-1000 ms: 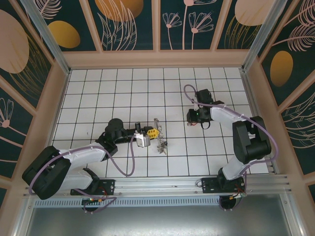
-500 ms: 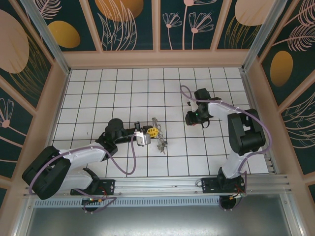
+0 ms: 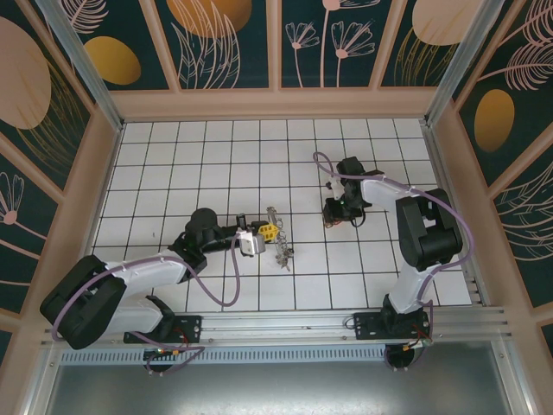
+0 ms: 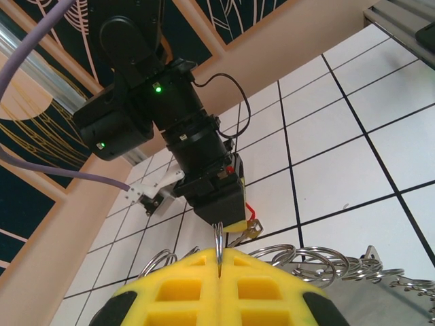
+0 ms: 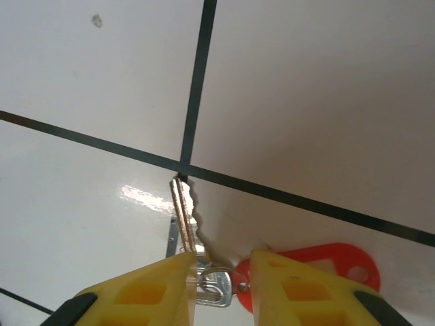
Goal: Put the keys on the keyring
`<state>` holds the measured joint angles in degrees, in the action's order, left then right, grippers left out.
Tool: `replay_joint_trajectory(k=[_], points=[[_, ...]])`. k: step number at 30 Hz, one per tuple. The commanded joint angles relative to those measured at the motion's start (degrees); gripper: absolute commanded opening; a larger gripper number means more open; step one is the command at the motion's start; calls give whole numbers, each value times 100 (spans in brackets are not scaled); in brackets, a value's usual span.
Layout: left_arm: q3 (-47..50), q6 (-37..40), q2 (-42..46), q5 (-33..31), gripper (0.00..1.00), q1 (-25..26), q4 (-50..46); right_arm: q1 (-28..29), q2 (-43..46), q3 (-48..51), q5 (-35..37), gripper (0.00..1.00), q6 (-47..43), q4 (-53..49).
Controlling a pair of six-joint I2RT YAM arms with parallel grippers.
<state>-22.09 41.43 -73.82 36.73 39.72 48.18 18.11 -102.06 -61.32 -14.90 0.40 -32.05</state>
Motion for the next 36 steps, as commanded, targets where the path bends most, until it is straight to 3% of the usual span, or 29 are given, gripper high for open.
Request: replay_joint_trajectory(k=[1, 5, 8, 12, 29, 36], points=[[-157, -127, -45, -5, 0, 31, 132, 28, 400, 154, -93, 29, 525, -84], [-165, -155, -68, -29, 0, 27, 123, 147, 660, 160, 1228, 28, 2283, -1], [-167, -184, -101, -50, 0, 31, 130, 495, 752, 150, 1819, 29, 3490, -170], [-163, -225, -137, -44, 0, 30, 147, 1087, 765, 189, 2454, 32, 4313, -168], [-156, -287, -106, -142, 0, 29, 122, 1482, 3, 278, 2798, 32, 4440, -105], [-173, -275, -104, -170, 0, 35, 86, 1514, 63, 289, 2973, 23, 4388, -138]])
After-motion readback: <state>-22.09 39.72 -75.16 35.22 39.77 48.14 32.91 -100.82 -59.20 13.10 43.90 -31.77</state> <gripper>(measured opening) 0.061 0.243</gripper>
